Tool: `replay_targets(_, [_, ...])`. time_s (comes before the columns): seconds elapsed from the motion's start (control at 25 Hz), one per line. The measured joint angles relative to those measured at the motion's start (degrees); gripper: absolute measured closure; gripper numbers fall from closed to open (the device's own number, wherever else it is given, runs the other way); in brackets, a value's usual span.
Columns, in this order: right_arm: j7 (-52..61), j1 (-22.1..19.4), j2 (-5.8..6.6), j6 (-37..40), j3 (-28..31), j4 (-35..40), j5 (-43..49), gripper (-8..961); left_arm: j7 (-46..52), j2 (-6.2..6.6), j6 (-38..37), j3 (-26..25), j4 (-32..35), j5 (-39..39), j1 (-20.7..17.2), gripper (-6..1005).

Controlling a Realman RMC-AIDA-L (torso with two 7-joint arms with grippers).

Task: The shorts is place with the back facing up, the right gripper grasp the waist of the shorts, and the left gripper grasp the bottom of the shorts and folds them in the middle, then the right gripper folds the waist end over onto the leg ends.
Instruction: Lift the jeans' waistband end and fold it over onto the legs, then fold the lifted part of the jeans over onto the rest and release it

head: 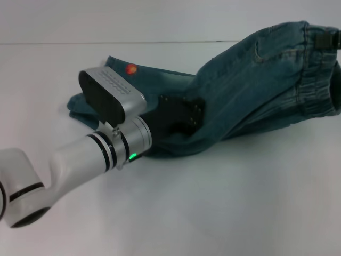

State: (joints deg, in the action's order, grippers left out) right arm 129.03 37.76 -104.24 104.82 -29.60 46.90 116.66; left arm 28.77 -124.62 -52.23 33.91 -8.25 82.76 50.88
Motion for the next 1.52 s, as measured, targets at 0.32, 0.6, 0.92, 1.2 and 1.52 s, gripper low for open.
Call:
replay_targets(0.32, [0.48,1.71,0.15,0.86,0.00,0.68,-3.08,852,-0.90,0.04,-1.05,-3.59,-7.55,2.83,1.42,974])
replay_targets(0.6, [0.74,4.03,-0.26,0.77,-0.63,0.68,-3.29,851,-9.83,-0.01,1.26,-21.82,-17.97,20.42,0.56,974])
replay_targets(0.92, [0.22,4.32,-0.42,-1.29,-2.88,0.05,-3.10,857,-11.72,0.00,5.58,-33.33,-20.37,32.45,-3.63,973])
replay_targets(1.2, [-0.34,4.95,-1.19,-3.04,-7.53,-1.67,-3.03,857,-6.95,0.22,0.36,-34.19,-15.86,32.84,-9.40,871])
replay_targets(1.52, [-1.64,8.50,-2.98,-8.48,-15.49,-4.02,-3.01,856,-3.91,0.22,-20.77,-37.26,-5.41,32.64,-21.28,713])
